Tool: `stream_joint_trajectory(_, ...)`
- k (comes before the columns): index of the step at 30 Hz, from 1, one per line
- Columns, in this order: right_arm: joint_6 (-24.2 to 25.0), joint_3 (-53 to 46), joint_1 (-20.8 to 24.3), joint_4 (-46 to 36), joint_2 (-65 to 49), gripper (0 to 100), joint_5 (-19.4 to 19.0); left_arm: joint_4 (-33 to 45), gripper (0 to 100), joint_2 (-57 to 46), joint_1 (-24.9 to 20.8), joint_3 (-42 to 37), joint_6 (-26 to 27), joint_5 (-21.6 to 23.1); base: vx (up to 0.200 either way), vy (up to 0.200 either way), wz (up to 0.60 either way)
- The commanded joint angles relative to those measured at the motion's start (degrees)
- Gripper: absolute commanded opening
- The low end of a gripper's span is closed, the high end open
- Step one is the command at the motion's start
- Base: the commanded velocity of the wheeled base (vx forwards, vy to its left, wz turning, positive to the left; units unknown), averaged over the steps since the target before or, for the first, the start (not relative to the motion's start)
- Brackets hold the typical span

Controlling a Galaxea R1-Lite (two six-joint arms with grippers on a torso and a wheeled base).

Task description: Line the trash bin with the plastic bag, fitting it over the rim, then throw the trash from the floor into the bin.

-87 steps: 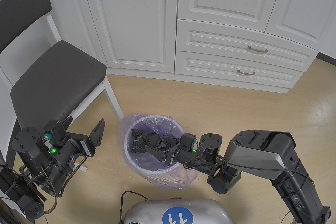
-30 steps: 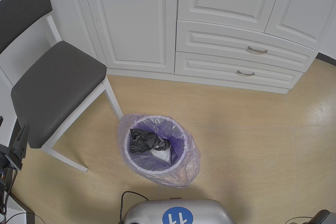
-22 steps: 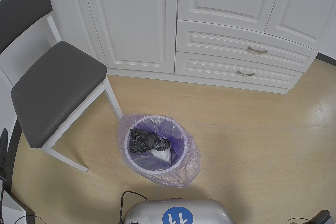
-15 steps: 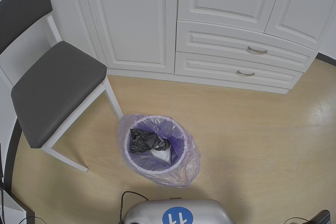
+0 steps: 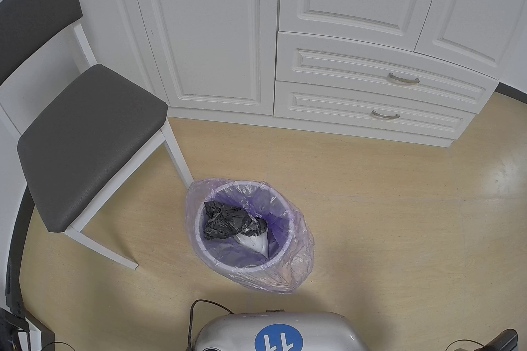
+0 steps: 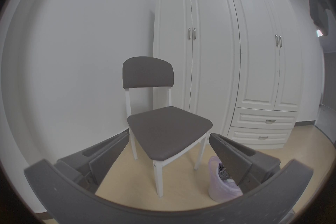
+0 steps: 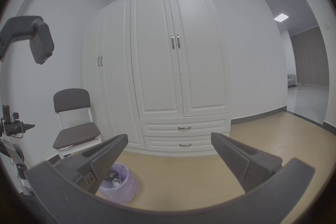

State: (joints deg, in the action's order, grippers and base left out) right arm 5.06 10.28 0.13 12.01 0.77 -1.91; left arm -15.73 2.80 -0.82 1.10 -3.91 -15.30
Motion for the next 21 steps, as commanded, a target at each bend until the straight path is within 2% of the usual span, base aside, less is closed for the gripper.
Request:
stream_joint_trajectory(1, -3.04, -10.28, 0.04, 9.26, -0.77, 100, 0.07, 7.99, 100, -2.8, 0.64, -1.1, -0.83, 1.41, 0.0, 0.0, 0.0)
stream_joint_trajectory(3, -3.39, -10.28, 0.04, 7.5, -0.77, 100, 0.42, 13.0, 100, -2.8, 0.64, -1.1, 0.05, 1.68, 0.0, 0.0, 0.0)
stream_joint_trajectory(5, -3.39, -10.28, 0.04, 7.33, -0.77, 100, 0.42, 13.09, 100, -2.8, 0.64, -1.01, 0.05, 1.85, 0.0, 0.0, 0.0)
stream_joint_trajectory(6, -3.3, -10.28, 0.04, 4.78, -0.77, 100, 0.6, 12.74, 100, -2.8, 0.64, -1.1, 0.13, 4.22, 0.0, 0.0, 0.0)
stream_joint_trajectory(7, -3.3, -10.28, 0.04, 4.16, -0.77, 100, 0.68, 12.74, 100, -2.8, 0.64, -1.1, 0.13, 4.58, 0.0, 0.0, 0.0)
stream_joint_trajectory(11, -4.18, -10.28, -0.05, -8.05, -0.77, 100, 3.58, 12.83, 100, -2.8, 0.64, -1.1, -0.13, 6.51, 0.0, 0.0, 0.0)
stream_joint_trajectory(13, -4.18, -10.19, -0.05, -9.11, -0.77, 100, 3.41, 12.83, 100, -2.8, 0.64, -1.1, -0.13, 7.04, 0.0, 0.0, 0.0)
stream_joint_trajectory(15, -3.92, -10.19, -0.05, -8.84, -0.77, 100, 2.18, 13.35, 100, -2.8, 0.64, -1.01, -0.39, 9.06, 0.0, 0.0, 0.0)
stream_joint_trajectory(17, -3.65, -10.19, -0.05, -8.93, -0.77, 100, -0.2, 13.79, 100, -2.8, 0.64, -1.1, 0.13, 12.93, 0.0, 0.0, 0.0)
stream_joint_trajectory(19, -3.48, -10.19, -0.05, -9.02, -0.77, 100, -1.69, 14.5, 100, -2.8, 0.64, -1.1, 0.66, 13.81, 0.0, 0.0, 0.0)
stream_joint_trajectory(20, -3.48, -10.19, -0.05, -9.02, -0.77, 100, -6.0, 15.55, 100, -2.8, 0.64, -1.1, 2.07, 14.07, 0.0, 0.0, 0.0)
stream_joint_trajectory(21, -3.56, -10.19, -0.05, -9.11, -0.77, 100, -8.11, 15.64, 100, -2.8, 0.64, -1.1, 2.95, 14.24, 0.0, 0.0, 0.0)
